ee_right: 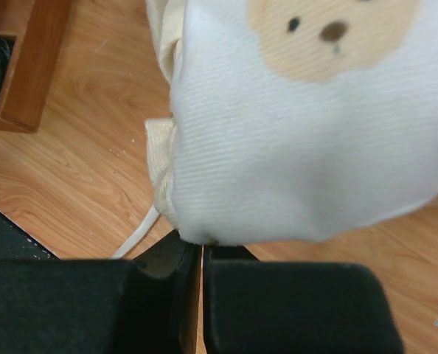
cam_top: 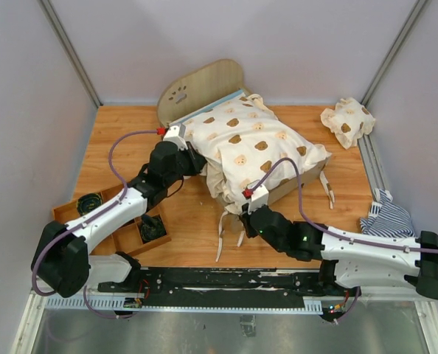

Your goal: Set up the pet bed

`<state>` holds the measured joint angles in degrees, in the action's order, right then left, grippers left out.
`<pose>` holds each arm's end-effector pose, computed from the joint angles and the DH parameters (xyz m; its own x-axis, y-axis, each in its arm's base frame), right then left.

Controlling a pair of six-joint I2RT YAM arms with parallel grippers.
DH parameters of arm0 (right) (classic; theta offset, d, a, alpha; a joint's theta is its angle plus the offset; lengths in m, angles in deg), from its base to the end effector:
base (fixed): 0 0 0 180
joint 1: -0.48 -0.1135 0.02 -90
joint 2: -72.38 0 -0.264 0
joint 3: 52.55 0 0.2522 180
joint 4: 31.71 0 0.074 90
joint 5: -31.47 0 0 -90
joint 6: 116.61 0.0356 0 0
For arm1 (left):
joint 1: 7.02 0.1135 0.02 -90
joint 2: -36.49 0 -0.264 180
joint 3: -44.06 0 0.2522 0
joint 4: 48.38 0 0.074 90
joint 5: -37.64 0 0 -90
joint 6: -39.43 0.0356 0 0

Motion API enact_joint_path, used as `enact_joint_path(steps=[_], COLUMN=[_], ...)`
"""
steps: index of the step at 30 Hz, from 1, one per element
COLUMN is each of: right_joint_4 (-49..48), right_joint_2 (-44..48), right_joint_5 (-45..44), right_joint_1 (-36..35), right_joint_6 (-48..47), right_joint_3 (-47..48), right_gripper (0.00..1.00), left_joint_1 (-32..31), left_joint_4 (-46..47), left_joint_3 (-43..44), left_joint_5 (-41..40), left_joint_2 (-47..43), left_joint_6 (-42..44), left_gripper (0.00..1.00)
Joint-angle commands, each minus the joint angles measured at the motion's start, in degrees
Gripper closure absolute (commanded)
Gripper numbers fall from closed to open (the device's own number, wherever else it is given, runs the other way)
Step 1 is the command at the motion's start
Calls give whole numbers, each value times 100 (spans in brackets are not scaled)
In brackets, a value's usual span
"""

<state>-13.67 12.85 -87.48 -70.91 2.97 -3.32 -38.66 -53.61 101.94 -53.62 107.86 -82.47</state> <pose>0.0887 0.2095 0.2460 -0.4740 -0.0541 -0.8789 -0.5282 0.8161 0.2346 0.2428 -0.1487 0.2697 -0.4997 -0.3126 -0.8078 0.2858 0.8208 -0.4945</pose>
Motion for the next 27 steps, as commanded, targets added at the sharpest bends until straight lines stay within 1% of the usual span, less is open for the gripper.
enact_joint_path(steps=[1,6,12,16,22,25,27], right_joint_4=[-311,-243,-1165,-1477,-2002,-2030,-2111], right_joint_2=[456,644,571,346,88,74,89], right_joint_5=[-485,-595,-278,21,278,279,563], right_joint_1=[-59,-33,218,446,451,451,451], right_joint_6=[-942,-1767,-2980,-3392,-4064,-4155,-4133], right_joint_3=[393,824,1020,1216,1356,1442,1402], right_gripper=[100,100,100,100,100,100,100], left_joint_1=[-13,13,180,346,596,685,717], left_joint_4=[60,109,83,148,157,127,126], left_joint_3=[625,1235,1712,1765,1781,1805,1802], left_joint_5=[-899,-1073,-1127,-1105,-946,-821,-771], left_joint_2=[114,364,731,830,906,928,931], left_joint_6=[451,596,555,509,435,431,428], left_gripper=[100,100,100,100,100,100,100])
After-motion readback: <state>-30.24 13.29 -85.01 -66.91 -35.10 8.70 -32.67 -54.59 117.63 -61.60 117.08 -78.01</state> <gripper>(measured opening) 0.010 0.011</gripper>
